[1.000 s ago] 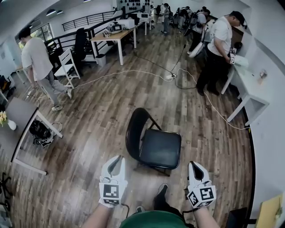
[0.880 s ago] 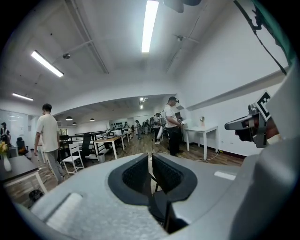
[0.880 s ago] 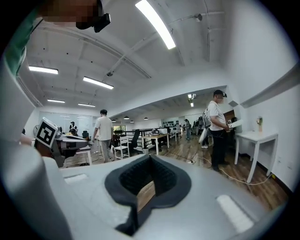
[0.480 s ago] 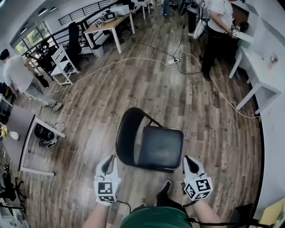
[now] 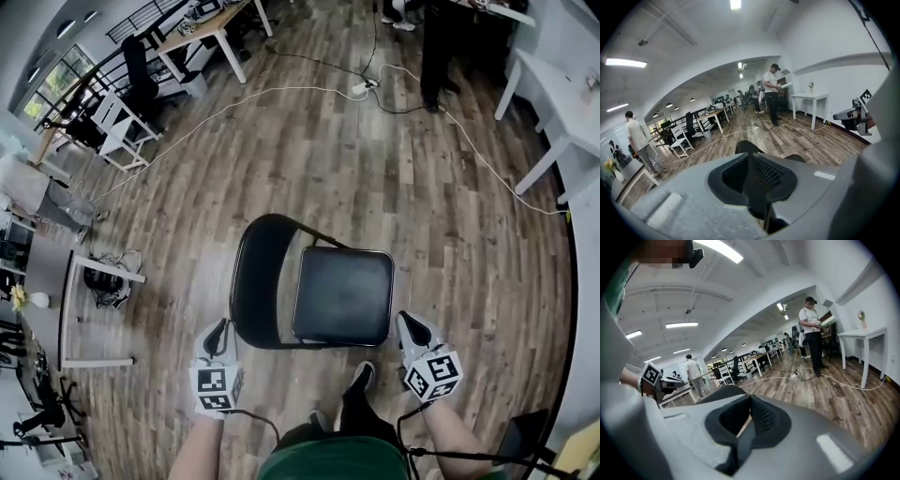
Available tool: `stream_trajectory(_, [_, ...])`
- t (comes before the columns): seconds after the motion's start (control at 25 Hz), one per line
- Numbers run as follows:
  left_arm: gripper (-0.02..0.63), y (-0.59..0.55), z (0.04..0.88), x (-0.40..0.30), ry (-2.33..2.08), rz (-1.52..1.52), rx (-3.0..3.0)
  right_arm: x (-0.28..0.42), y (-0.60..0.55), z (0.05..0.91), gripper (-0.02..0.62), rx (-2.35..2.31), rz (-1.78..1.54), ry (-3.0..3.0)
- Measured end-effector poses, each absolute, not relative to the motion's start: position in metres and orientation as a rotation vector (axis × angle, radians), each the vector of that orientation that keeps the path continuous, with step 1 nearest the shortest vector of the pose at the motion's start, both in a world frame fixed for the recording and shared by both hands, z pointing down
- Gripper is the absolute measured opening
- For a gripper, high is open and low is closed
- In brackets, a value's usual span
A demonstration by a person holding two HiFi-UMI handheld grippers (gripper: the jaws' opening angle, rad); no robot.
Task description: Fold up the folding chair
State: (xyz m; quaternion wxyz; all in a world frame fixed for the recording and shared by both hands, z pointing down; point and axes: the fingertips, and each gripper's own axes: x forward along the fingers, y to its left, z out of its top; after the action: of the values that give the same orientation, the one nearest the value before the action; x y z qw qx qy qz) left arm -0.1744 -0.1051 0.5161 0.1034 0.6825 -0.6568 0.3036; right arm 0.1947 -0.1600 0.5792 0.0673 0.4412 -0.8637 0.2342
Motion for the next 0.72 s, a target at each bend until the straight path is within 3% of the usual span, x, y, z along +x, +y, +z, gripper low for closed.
stream_trajectory(0.16, [0.044, -0.115, 0.552, -0.191, -1.922, 0.856, 1.903, 0.212, -0.181, 0.640, 0.003, 1.303, 0.875, -2.552])
stream_trajectory(0.28, [0.139, -0.122, 0.574, -0.202, -1.898, 0.838, 1.819, 0.222, -0.191, 0.677, 0.003, 1.283, 0.998, -2.534])
stream_trajectory(0.48, [0.235, -0.147, 0.607, -0.214, -1.865, 0.840, 1.785, 0.239, -0.209, 0.734, 0.023, 1.296, 1.137, -2.516])
stream_trajectory(0.72, [0.266, -0.184, 0.653, -0.237, -1.736, 0.783, 1.786, 0.241, -0.211, 0.810, 0.046, 1.310, 1.235, -2.460])
